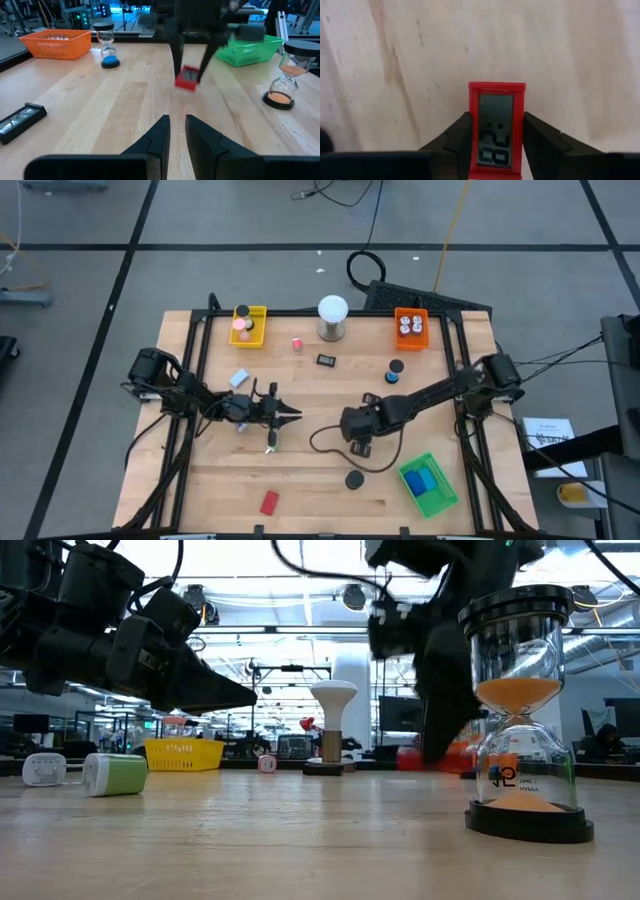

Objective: Pick & Place Office items
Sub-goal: Put the top red digital clock into the green bin

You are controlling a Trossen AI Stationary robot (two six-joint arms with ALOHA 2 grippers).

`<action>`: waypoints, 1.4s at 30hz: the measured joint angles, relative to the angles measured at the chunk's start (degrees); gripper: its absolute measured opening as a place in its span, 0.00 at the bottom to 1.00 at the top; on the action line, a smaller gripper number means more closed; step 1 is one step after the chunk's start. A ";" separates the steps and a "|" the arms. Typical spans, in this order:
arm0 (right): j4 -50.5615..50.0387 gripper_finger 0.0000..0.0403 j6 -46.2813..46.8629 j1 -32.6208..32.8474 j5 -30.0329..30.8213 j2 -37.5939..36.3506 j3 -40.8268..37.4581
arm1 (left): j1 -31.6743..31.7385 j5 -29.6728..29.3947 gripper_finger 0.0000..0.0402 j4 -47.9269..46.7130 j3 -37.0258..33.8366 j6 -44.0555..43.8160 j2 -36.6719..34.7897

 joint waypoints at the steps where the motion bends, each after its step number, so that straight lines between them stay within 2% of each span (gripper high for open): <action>1: -1.41 0.34 1.78 0.22 0.06 -1.31 0.01 | 0.00 -0.02 0.17 -0.02 0.00 0.00 0.00; 5: -9.05 0.37 9.65 2.62 -0.05 -7.12 0.01 | 0.00 -0.02 0.17 -0.05 0.00 -0.01 0.00; 12: -20.09 0.33 26.07 10.60 0.66 -17.19 0.01 | 0.00 -0.11 0.17 -0.07 0.00 -0.08 0.00; 20: -30.40 0.34 50.58 24.84 3.78 -20.43 0.01 | 0.00 -0.15 0.17 -0.09 0.00 -0.39 0.00; 26: -30.83 0.34 66.08 34.18 4.83 -19.54 -0.66 | -0.02 -0.24 0.17 -0.09 0.00 -1.01 0.00; 32: -26.61 0.34 79.20 39.88 4.50 -18.64 -6.28 | -0.02 -0.51 0.17 -0.11 0.00 -1.04 0.00; 36: -21.26 0.34 83.06 41.27 4.35 -18.64 -10.35 | -0.02 -0.57 0.17 -0.11 0.00 -1.03 0.00; 42: -17.15 0.35 83.80 41.35 2.81 -18.64 -12.59 | -0.02 -0.57 0.17 -0.11 0.00 -1.03 0.00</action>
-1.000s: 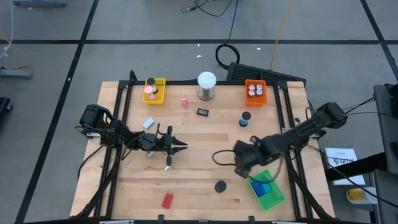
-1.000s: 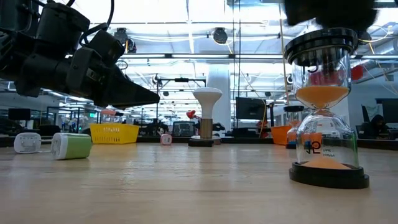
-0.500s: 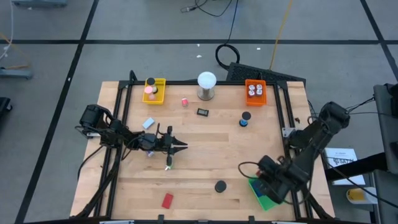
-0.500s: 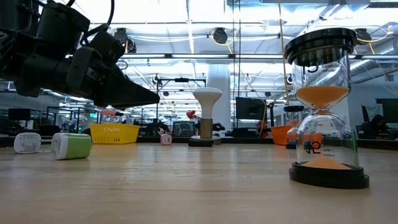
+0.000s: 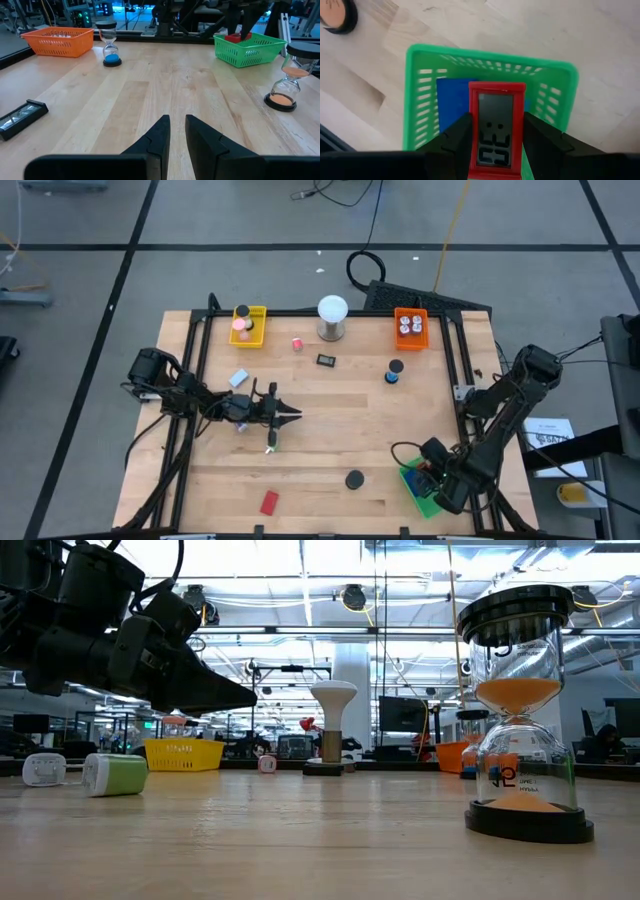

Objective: Pick & Place Office items
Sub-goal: Put the top red digital clock into the green bin

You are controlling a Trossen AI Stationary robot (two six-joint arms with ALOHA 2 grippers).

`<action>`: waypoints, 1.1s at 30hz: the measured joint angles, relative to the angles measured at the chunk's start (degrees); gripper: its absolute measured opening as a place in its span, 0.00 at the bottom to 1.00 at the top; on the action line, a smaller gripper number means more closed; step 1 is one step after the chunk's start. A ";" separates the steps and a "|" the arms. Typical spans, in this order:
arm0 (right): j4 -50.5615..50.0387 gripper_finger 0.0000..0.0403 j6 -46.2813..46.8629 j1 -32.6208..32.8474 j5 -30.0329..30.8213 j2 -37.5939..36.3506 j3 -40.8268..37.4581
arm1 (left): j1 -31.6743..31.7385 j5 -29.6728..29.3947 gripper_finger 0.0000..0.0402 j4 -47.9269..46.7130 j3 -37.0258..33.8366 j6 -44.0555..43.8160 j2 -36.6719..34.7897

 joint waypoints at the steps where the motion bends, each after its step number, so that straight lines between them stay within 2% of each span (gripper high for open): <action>1: 0.25 0.35 0.02 0.00 -0.02 0.00 -0.02 | 0.00 0.00 0.17 0.00 0.00 -0.02 0.00; 8: 0.76 0.35 0.12 0.04 -0.16 0.74 -0.02 | 0.00 -0.02 0.17 -0.10 0.00 0.00 0.00; 16: 1.45 0.35 0.24 0.00 -3.04 3.94 -0.02 | 0.00 -0.02 0.17 -0.20 0.00 -0.04 0.00; 26: 1.59 0.48 -1.45 0.00 -3.41 3.93 -0.02 | 0.00 -0.02 0.17 -0.22 0.00 -0.04 0.00; 33: 1.57 0.50 -3.05 -0.50 -4.56 3.93 -0.02 | 0.00 -0.02 0.17 -0.20 0.00 -0.09 0.00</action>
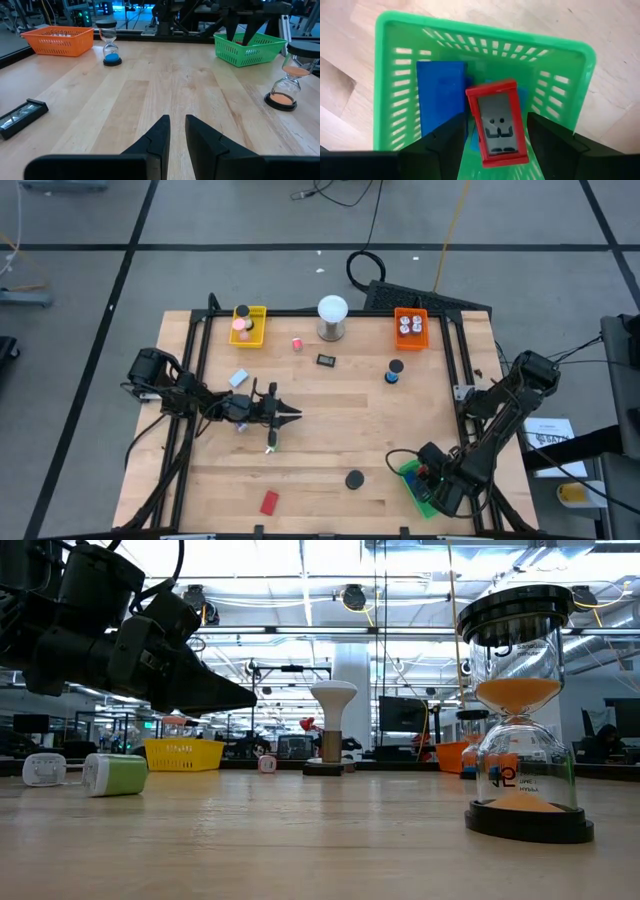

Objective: Pick & Place Office items
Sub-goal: Put the top red digital clock into the green bin

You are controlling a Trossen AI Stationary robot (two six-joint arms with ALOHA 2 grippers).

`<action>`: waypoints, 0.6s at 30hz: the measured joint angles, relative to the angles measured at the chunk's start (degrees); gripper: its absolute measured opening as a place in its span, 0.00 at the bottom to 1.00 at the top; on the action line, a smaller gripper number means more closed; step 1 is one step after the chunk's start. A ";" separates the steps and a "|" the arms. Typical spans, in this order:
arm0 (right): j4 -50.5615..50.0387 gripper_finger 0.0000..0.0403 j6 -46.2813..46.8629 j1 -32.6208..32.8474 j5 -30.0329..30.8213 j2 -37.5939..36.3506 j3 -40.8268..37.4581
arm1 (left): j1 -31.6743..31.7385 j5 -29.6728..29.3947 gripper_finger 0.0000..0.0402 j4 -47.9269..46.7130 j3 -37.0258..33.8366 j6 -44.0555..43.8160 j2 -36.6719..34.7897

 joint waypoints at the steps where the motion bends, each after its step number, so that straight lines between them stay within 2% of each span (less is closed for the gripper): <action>1: 0.06 0.50 -0.86 -0.24 -0.23 -0.02 0.00 | 0.00 0.00 0.17 0.01 0.02 0.00 0.00; 8: 0.12 0.39 -12.37 -2.47 -3.81 -0.13 3.07 | 0.02 0.00 0.17 -0.03 0.02 -0.15 0.00; 18: -0.19 0.06 -38.91 0.87 -9.17 -0.15 4.81 | 0.01 0.02 0.17 -0.50 0.02 -0.13 0.00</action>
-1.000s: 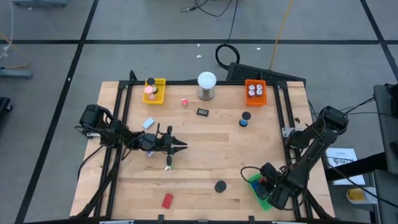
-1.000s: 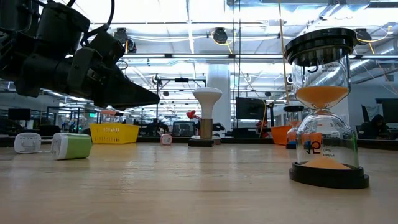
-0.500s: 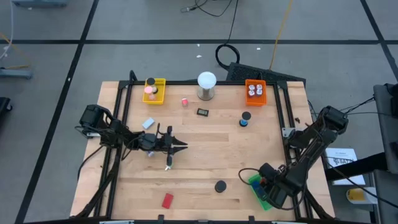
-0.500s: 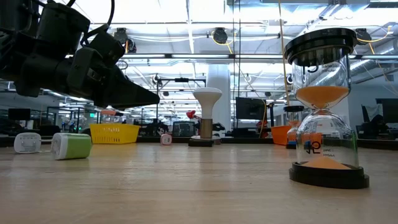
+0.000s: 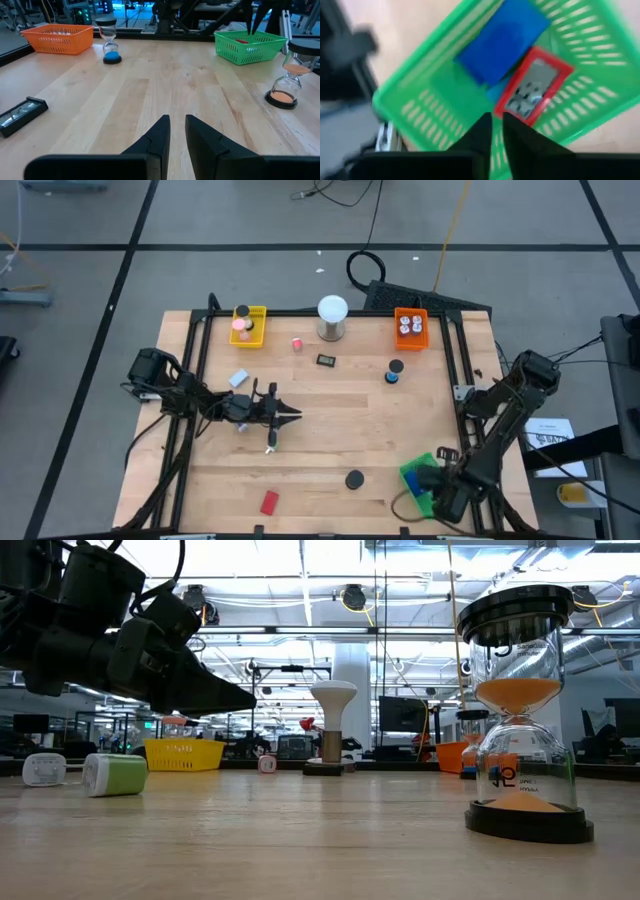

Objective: Pick & Place Office items
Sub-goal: Put the top red digital clock into the green bin, then put the pink charger adaptor into the orange bin

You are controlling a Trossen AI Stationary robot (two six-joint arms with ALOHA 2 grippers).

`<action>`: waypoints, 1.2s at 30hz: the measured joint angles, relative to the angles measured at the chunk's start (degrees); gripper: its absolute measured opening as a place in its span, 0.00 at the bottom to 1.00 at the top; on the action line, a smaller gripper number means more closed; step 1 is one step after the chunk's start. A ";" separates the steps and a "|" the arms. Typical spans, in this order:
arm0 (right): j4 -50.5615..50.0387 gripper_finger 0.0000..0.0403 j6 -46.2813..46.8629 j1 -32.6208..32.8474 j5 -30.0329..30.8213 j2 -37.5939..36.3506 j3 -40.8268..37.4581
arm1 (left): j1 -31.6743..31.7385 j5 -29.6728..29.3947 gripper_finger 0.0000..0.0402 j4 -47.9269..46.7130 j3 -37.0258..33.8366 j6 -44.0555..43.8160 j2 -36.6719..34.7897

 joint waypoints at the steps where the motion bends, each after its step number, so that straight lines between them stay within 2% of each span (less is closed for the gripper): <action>1: 0.01 0.03 -1.37 0.57 -0.15 0.01 0.00 | -0.01 0.00 0.17 0.00 0.00 0.02 0.00; 14: 5.70 0.00 -5.08 1.63 -0.83 0.04 -6.01 | -0.01 0.29 0.17 -0.04 0.00 -1.60 0.00; 21: 7.34 0.00 -6.71 1.56 3.38 0.04 -6.02 | 0.00 0.31 0.17 -0.02 0.00 -0.85 0.00; 27: 9.50 0.00 -7.15 1.58 3.15 0.04 -5.99 | -0.01 0.33 0.17 -0.02 0.00 -0.83 0.00; 36: 5.22 0.00 -7.53 1.60 5.06 -0.05 -2.46 | -0.01 0.50 0.17 0.00 0.00 -2.27 0.00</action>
